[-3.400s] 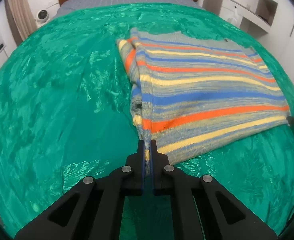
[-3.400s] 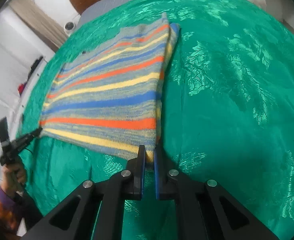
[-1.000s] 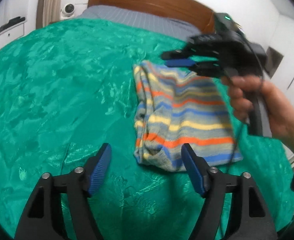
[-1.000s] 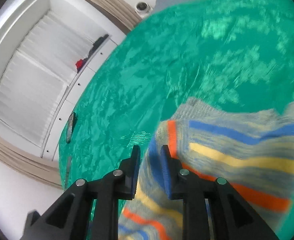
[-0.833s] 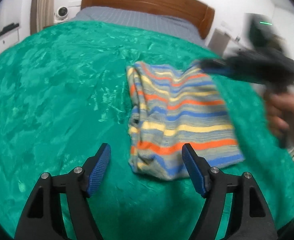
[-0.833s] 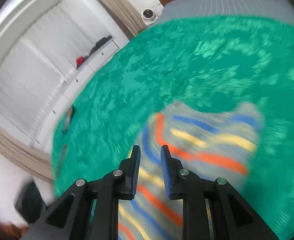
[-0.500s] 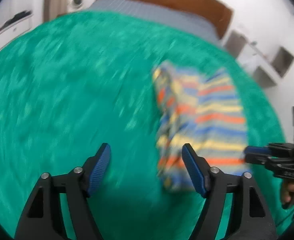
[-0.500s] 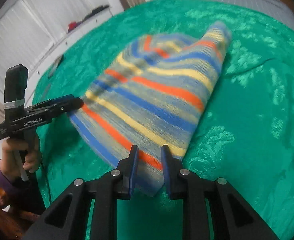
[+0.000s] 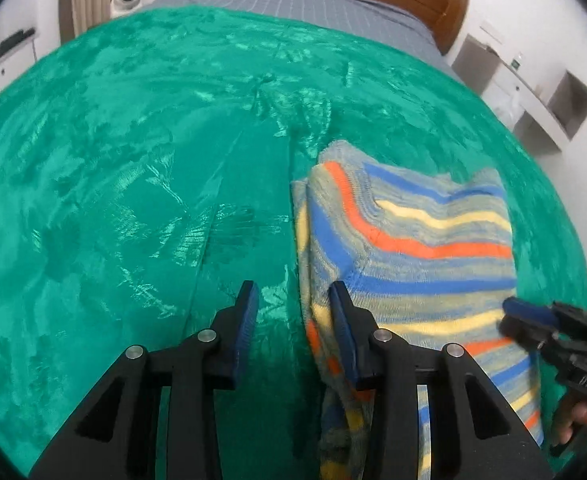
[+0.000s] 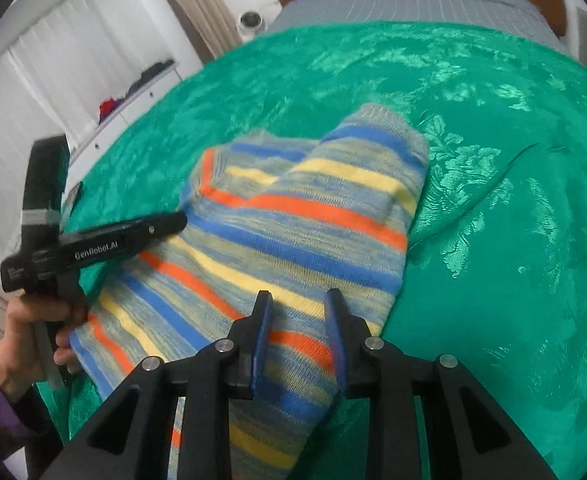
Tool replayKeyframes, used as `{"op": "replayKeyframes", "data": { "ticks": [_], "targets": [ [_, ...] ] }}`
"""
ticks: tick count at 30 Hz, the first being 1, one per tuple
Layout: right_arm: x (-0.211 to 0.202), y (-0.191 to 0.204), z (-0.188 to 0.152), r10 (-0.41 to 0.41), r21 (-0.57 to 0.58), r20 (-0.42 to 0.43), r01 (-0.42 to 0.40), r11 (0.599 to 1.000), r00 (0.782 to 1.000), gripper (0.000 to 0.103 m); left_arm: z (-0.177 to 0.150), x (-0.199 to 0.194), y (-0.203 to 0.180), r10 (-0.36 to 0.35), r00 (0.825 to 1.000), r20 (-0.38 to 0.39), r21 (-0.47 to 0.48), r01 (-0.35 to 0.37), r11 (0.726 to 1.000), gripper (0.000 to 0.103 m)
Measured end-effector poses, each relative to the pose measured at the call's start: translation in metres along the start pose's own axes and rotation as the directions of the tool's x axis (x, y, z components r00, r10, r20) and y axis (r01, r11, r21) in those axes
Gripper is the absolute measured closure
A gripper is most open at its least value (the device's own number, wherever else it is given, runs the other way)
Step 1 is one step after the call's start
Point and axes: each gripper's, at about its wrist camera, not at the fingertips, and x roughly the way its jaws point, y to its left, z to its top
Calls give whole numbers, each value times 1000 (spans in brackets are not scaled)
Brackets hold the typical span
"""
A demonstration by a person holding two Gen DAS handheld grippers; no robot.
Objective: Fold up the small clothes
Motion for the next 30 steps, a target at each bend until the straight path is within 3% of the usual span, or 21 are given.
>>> {"op": "replayKeyframes", "data": {
  "ticks": [1, 3, 6, 10, 16, 25, 30],
  "targets": [
    [-6, 3, -1, -15, 1, 8, 15, 1000, 1000, 75, -3, -10, -2, 21, 1000, 17, 16, -21, 1000, 57],
    [-23, 11, -5, -51, -9, 38, 52, 999, 998, 70, -9, -27, -4, 52, 997, 49, 33, -53, 998, 34],
    [-51, 24, -20, -46, -38, 77, 49, 998, 996, 59, -18, -53, -5, 77, 993, 94, 39, -81, 996, 21],
    [-72, 39, -43, -57, -72, 78, 62, 995, 995, 57, -20, -67, 0, 124, 988, 96, 23, -127, 992, 17],
    [-84, 44, -75, -99, -52, 58, 102, 993, 993, 36, -27, -81, -1, 168, 981, 98, 33, -172, 985, 16],
    [-92, 43, -83, -148, -9, 61, 149, 989, 987, 32, -31, -88, 0, 189, 977, 98, 51, -194, 980, 14],
    [-100, 45, -95, -192, -18, 87, 194, 981, 978, 28, -57, -95, 15, 173, 981, 84, 21, -176, 984, 9]
  ]
}}
